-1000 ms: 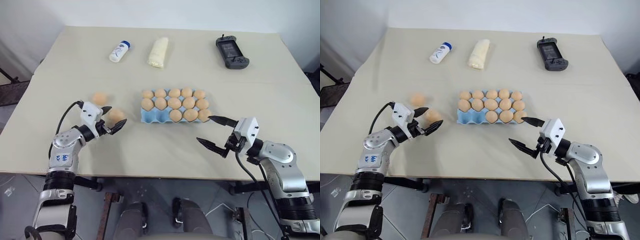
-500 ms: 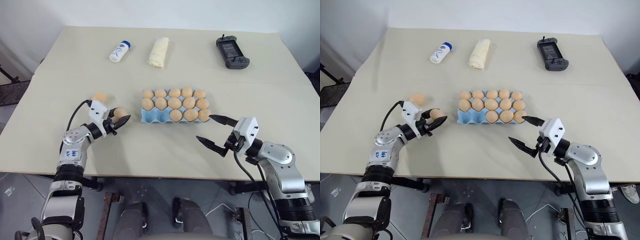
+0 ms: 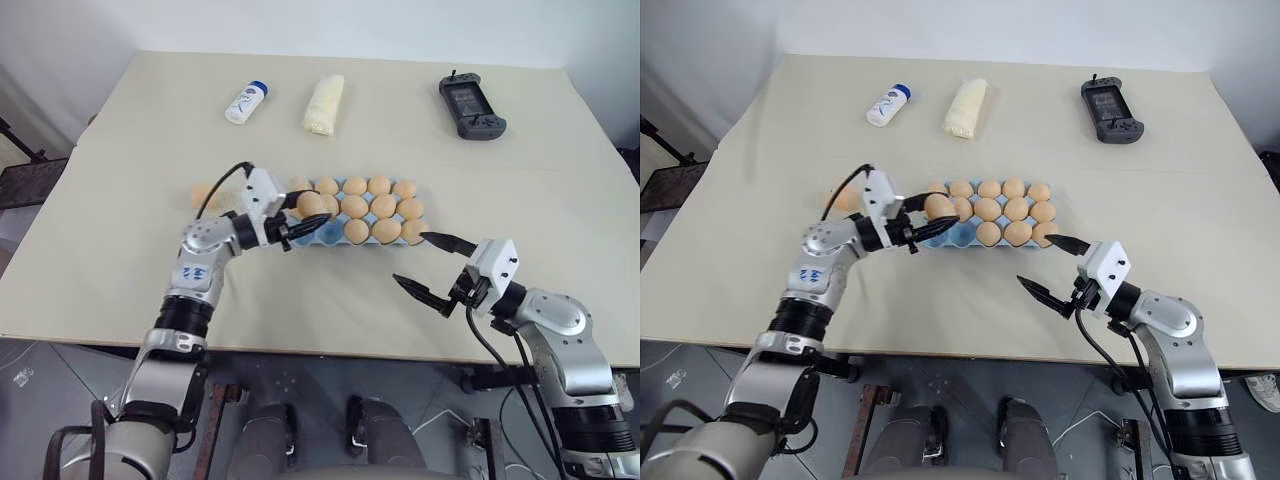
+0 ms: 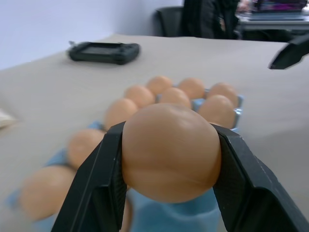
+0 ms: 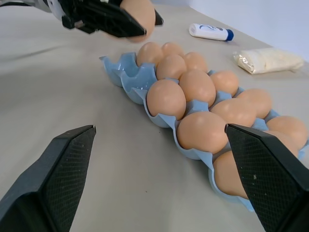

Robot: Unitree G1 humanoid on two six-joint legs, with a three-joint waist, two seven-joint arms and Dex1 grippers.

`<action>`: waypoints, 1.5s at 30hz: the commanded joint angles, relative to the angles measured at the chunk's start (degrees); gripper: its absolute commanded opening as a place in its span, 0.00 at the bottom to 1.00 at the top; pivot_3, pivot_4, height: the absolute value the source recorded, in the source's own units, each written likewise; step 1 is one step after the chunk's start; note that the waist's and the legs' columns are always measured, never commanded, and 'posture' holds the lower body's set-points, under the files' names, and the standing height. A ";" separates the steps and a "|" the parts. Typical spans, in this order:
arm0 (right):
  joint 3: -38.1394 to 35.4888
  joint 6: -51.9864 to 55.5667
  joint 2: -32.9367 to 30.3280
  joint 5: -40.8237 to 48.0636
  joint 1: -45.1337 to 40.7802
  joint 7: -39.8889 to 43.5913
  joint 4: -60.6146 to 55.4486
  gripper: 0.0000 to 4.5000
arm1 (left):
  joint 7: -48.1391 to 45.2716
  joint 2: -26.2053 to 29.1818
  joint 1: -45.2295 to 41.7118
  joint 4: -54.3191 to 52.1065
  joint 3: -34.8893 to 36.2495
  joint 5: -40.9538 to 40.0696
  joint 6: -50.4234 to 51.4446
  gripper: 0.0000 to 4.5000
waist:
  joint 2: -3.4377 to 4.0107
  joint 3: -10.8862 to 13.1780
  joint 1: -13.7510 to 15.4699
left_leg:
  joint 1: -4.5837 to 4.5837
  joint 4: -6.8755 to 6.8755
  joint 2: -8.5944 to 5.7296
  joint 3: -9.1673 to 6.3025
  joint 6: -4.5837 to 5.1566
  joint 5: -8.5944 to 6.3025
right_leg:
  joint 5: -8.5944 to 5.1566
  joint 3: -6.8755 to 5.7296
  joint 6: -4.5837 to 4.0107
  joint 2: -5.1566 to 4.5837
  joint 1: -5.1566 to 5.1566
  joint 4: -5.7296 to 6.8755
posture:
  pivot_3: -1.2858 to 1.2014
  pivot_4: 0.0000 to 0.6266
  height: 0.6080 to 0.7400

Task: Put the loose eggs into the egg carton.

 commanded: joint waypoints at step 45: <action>2.82 3.43 1.70 2.10 -6.35 2.30 -2.43 1.00 | 25.04 12.05 25.31 -18.36 24.69 -3.62 6.54 0.99 | -0.06 -0.02 -0.71 | -0.04 -0.14 -0.05 -0.19 -0.20 -0.18 | -0.02 -0.19 -0.04 -0.36 0.02 -0.09 | 0.52 0.24 1.00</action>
